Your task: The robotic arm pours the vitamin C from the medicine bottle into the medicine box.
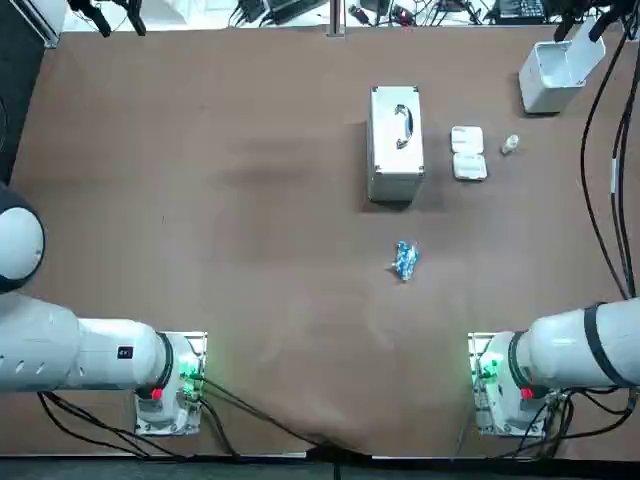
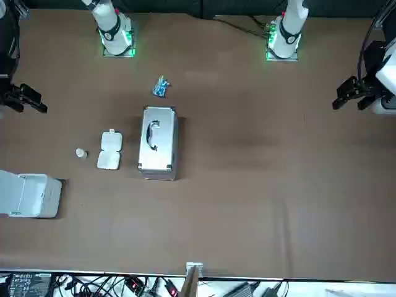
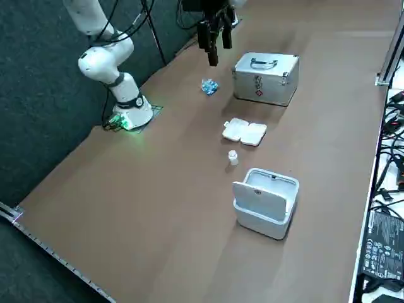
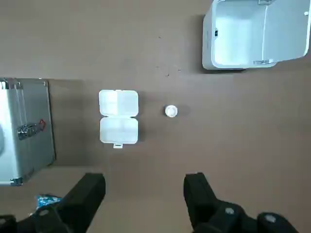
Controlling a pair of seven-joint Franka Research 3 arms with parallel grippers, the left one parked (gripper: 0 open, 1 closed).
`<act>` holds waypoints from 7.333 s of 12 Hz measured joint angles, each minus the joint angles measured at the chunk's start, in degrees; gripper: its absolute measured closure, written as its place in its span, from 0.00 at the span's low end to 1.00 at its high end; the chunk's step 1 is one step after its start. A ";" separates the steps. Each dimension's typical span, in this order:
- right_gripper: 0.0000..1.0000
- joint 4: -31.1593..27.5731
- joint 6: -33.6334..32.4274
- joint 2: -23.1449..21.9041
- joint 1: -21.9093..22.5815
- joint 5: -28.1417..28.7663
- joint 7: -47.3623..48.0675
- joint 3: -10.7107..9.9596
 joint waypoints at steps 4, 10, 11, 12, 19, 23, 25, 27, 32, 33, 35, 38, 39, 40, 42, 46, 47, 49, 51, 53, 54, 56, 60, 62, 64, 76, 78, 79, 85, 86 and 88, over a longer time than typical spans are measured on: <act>0.00 0.00 0.46 0.00 0.00 0.00 0.00 0.00; 0.00 0.00 0.48 0.03 0.08 0.05 -0.23 0.12; 0.00 0.00 0.48 0.07 0.18 0.08 -0.31 0.21; 0.00 0.00 0.48 0.11 0.20 0.14 -0.32 0.33; 0.00 -2.82 5.82 0.57 -1.97 7.62 -9.41 -0.13; 0.00 -6.74 11.28 1.35 -5.99 9.25 -22.98 -0.33; 0.00 -8.54 14.23 1.28 -6.92 9.87 -29.00 -0.42; 0.00 -11.76 17.84 0.34 -7.06 12.12 -34.33 -0.41; 0.00 -22.43 24.26 -2.99 -9.30 22.12 -51.19 -0.53; 0.00 -26.11 27.01 -2.91 -11.39 27.35 -60.90 -0.78; 0.00 -29.82 29.51 -2.78 -13.73 32.86 -69.03 -0.90; 0.00 -33.23 31.44 -2.76 -16.58 40.08 -78.30 -0.99; 0.00 -33.87 32.76 -2.66 -16.95 42.57 -81.62 -0.99; 0.00 -34.38 33.80 -2.38 -17.09 45.31 -84.93 -0.98; 0.00 -35.13 34.61 -0.95 -17.33 50.87 -92.25 -0.98; 0.00 -35.58 34.94 4.75 -19.27 59.65 -107.10 -0.99; 0.00 -35.61 34.93 6.32 -19.94 61.78 -110.52 -0.99; 0.00 -35.67 34.74 9.59 -21.08 67.28 -118.40 -0.99; 0.00 -35.69 33.95 12.71 -21.71 71.96 -125.28 -0.99; 0.00 -35.68 31.00 16.79 -22.24 75.40 -129.90 -0.99; 0.00 -35.65 30.19 17.90 -22.34 76.70 -131.67 -0.99; 0.00 -35.57 28.69 19.64 -22.65 78.93 -135.15 -0.99; 0.00 -34.82 27.61 21.17 -22.88 80.13 -138.24 -1.25; 0.00 -34.46 27.47 21.19 -22.90 81.15 -139.31 -1.53; 0.00 -34.16 25.62 21.74 -23.18 83.35 -141.85 -1.86; 0.00 -31.34 21.49 29.72 -23.52 89.63 -147.12 -1.96; 0.00 -30.72 19.90 30.94 -23.52 91.20 -148.53 -1.96; 0.00 -30.46 19.44 31.60 -23.51 91.87 -149.04 -1.95; 0.03 -29.78 17.92 33.41 -23.51 92.44 -150.54 -1.95; 0.03 -29.78 17.00 33.54 -23.51 92.44 -151.00 -1.95; 0.04 -29.77 14.63 33.73 -23.51 92.44 -151.57 -1.95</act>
